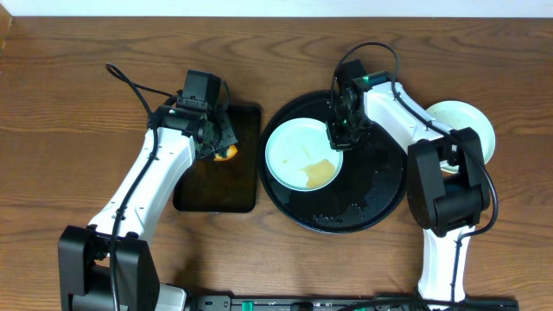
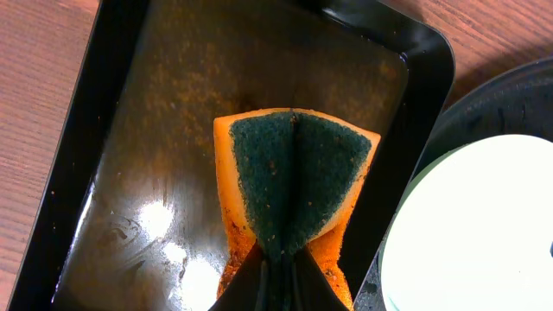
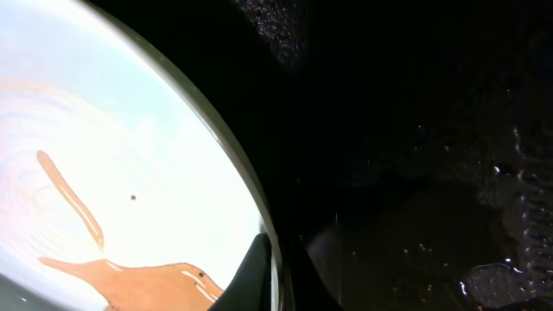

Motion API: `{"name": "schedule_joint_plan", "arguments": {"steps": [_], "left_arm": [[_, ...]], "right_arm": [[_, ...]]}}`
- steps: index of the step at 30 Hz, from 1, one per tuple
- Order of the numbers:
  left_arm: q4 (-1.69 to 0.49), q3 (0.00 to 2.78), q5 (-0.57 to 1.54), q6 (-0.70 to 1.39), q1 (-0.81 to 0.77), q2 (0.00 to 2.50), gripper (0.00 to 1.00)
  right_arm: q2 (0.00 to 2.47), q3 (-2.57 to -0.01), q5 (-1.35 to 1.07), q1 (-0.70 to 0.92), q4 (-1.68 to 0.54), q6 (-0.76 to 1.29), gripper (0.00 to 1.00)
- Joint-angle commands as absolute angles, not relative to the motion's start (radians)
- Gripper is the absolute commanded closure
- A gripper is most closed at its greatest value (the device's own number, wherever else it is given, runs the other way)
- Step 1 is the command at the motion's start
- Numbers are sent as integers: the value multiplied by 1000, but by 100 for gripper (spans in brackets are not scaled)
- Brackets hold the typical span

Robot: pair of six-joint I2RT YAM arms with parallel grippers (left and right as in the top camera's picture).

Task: Clean dirty plates on tray and stack at the side
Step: 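Return the sponge to the black rectangular tray with the left gripper, then lift the pale green plate and carry it right onto the plate stack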

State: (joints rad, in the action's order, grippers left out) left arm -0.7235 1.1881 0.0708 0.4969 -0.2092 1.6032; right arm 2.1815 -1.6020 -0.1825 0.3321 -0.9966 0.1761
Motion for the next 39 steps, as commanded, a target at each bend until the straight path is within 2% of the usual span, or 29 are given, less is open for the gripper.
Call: {"name": "schedule_joint_plan", "arguments": {"steps": [1,21,31,39], "left_arm": [[-730,1182,54,490,-206,1602,92],[-736,1182,54,490,-206,1611,92],[-736,1182,36,490,-206,1614,92],[-736,1182,36,490,-206,1614,92]], "right_arm": [[2206,-1591,-105,332,-990,186,99],[1896,-1603,391,327,-979,141,99],[1784,-1603,662,392,-966,141,99],[1758,-1602,903,502,-965,139,99]]}}
